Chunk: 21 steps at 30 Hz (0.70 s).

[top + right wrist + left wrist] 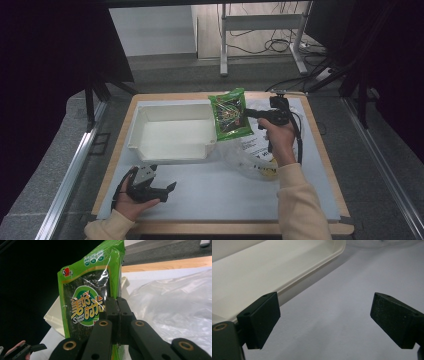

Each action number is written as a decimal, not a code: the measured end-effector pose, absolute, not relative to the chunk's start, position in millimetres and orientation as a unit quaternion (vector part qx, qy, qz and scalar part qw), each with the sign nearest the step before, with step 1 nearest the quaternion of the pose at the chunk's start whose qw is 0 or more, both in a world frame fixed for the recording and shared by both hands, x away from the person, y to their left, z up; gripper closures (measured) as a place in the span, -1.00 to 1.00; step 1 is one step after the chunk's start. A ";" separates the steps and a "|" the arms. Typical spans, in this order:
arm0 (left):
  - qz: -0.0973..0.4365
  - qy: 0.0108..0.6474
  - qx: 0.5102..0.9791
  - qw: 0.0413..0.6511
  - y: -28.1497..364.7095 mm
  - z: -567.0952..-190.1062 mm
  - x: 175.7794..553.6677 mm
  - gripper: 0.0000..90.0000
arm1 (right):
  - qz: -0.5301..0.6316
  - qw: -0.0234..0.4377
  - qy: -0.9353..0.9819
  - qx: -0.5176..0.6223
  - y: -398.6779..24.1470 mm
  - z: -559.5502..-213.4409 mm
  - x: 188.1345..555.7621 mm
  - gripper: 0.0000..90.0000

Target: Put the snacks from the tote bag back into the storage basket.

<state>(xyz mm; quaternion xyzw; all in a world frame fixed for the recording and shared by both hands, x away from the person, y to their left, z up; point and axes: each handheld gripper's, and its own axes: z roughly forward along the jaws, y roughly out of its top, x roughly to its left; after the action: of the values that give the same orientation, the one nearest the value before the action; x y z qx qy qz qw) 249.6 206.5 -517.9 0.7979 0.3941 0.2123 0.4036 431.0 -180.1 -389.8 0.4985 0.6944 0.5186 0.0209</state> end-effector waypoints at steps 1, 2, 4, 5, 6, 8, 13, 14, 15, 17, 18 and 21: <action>0.212 0.394 0.798 0.404 206.5 -517.8 249.5 -0.80 | 0.519 0.022 0.695 0.497 -178.4 -389.9 431.4 0.99; 0.212 0.394 0.797 0.405 206.5 -517.8 249.5 -0.80 | 0.519 0.020 0.696 0.496 -175.4 -390.1 432.1 0.99; 0.212 0.394 0.798 0.404 206.7 -517.7 249.5 -0.80 | 0.519 0.020 0.697 0.495 -172.3 -390.7 433.2 0.99; 0.212 0.394 0.798 0.404 206.6 -517.8 249.5 -0.80 | 0.519 0.019 0.697 0.495 -170.9 -391.0 433.8 0.99; 0.212 0.394 0.798 0.404 206.6 -517.7 249.6 -0.80 | 0.519 0.019 0.697 0.495 -169.4 -391.3 434.3 0.99; 0.212 0.394 0.797 0.405 206.7 -517.8 249.6 -0.80 | 0.520 0.018 0.697 0.494 -167.1 -391.9 435.4 0.99; 0.212 0.394 0.797 0.405 206.6 -517.7 249.6 -0.80 | 0.521 0.015 0.697 0.492 -160.0 -393.2 437.5 0.99; 0.212 0.394 0.797 0.405 206.6 -517.7 249.6 -0.80 | 0.522 0.014 0.698 0.491 -158.6 -393.4 438.0 0.99; 0.212 0.395 0.797 0.405 206.6 -517.7 249.6 -0.80 | 0.521 0.013 0.699 0.490 -157.0 -393.5 438.1 0.99; 0.212 0.395 0.797 0.405 206.7 -517.7 249.5 -0.80 | 0.522 0.012 0.699 0.489 -154.9 -393.7 438.3 0.99; 0.212 0.395 0.797 0.405 206.7 -517.6 249.5 -0.80 | 0.522 0.012 0.699 0.489 -153.3 -394.1 438.5 0.99; 0.212 0.395 0.797 0.405 206.9 -517.5 249.5 -0.80 | 0.523 0.011 0.699 0.488 -150.9 -395.2 439.2 0.99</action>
<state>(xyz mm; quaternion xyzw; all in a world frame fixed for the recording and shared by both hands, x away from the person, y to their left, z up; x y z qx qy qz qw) 249.5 206.9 -517.5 0.7967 0.3951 0.2120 0.4053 439.2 -150.9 -395.2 0.4880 0.6985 0.5233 0.0105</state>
